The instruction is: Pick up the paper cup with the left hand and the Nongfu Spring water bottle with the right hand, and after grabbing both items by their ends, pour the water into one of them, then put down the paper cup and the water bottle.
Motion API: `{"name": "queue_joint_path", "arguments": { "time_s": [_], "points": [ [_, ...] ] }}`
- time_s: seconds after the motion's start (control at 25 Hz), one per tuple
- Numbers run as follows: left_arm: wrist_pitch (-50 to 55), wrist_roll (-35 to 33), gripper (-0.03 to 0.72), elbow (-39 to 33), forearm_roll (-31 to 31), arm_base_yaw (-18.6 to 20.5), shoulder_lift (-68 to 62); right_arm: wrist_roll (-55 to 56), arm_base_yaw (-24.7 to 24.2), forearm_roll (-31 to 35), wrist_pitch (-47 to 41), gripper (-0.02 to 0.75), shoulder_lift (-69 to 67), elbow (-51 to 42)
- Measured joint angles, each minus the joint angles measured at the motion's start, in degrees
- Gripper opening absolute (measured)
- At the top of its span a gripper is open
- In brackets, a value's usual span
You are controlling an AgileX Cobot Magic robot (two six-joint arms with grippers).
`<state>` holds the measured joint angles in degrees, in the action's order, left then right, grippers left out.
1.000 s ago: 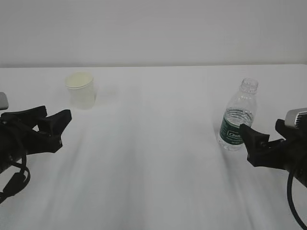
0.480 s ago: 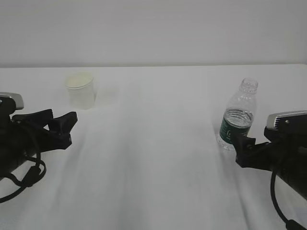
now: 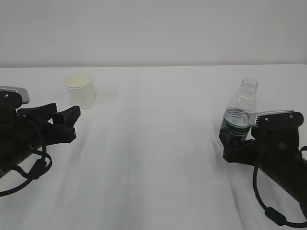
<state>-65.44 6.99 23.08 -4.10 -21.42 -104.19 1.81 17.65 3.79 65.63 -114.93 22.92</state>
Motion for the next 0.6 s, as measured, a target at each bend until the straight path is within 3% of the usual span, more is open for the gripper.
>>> {"name": "queue_joint_path", "arguments": {
  "time_s": [0.6],
  "points": [
    [-0.04, -0.79, 0.430, 0.79, -0.04, 0.00, -3.16, 0.00, 0.00, 1.16, 0.00, 0.666, -5.71, 6.60]
  ]
}}
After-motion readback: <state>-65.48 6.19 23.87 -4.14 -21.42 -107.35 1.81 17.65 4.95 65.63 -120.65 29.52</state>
